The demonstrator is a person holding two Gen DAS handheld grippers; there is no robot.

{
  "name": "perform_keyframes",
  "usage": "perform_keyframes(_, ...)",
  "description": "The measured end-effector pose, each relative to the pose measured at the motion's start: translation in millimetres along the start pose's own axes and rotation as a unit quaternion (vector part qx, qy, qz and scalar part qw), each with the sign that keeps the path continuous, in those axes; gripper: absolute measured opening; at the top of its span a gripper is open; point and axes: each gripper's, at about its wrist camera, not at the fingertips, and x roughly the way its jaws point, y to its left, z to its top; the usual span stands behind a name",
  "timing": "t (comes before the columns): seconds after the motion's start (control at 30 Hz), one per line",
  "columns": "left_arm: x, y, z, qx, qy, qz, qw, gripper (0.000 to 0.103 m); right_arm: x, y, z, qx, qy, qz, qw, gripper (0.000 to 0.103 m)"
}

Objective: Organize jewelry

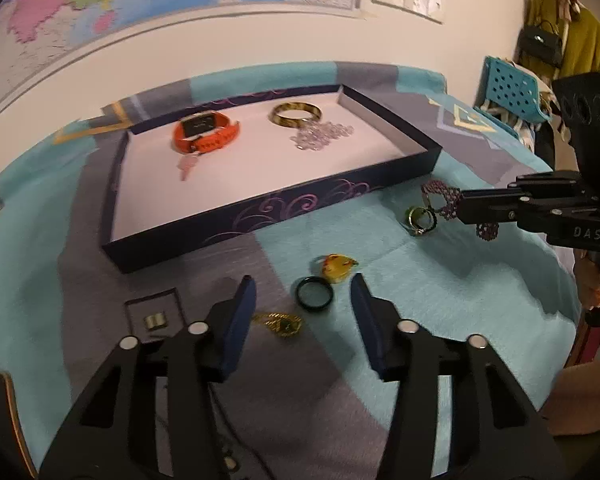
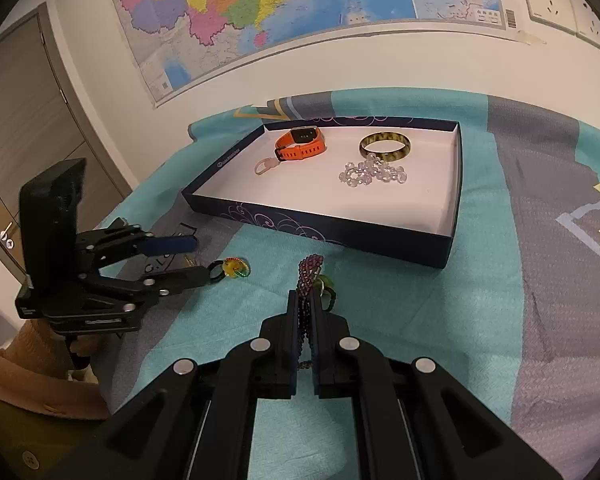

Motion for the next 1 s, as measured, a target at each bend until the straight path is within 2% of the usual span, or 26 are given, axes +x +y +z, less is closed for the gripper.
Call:
perform_keyframes(0.13, 6.7, -4.7, 1.5, 0.011, 0.012, -0.012, 0.9998, 0.042, 0.0, -1.4, -0.8, 0.002, 0.000, 0.000, 1.000, 0.004)
perform_keyframes(0.3, 12.5, -7.1, 1.3, 0.011, 0.025, -0.027, 0.9993, 0.030, 1.7, -1.8, -0.6, 0.005, 0.000, 0.002, 1.000, 0.004)
perform_keyframes(0.53, 13.4, -6.3, 0.8, 0.004, 0.027, -0.018, 0.9995, 0.023, 3.0, -2.4, -1.1, 0.008, -0.002, 0.005, 1.000, 0.004)
perform_keyframes(1.0, -0.3, -6.8, 2.9, -0.009, 0.013, -0.013, 0.9998, 0.023, -3.6, -0.9, 5.3, 0.004, -0.016, 0.004, 1.000, 0.004)
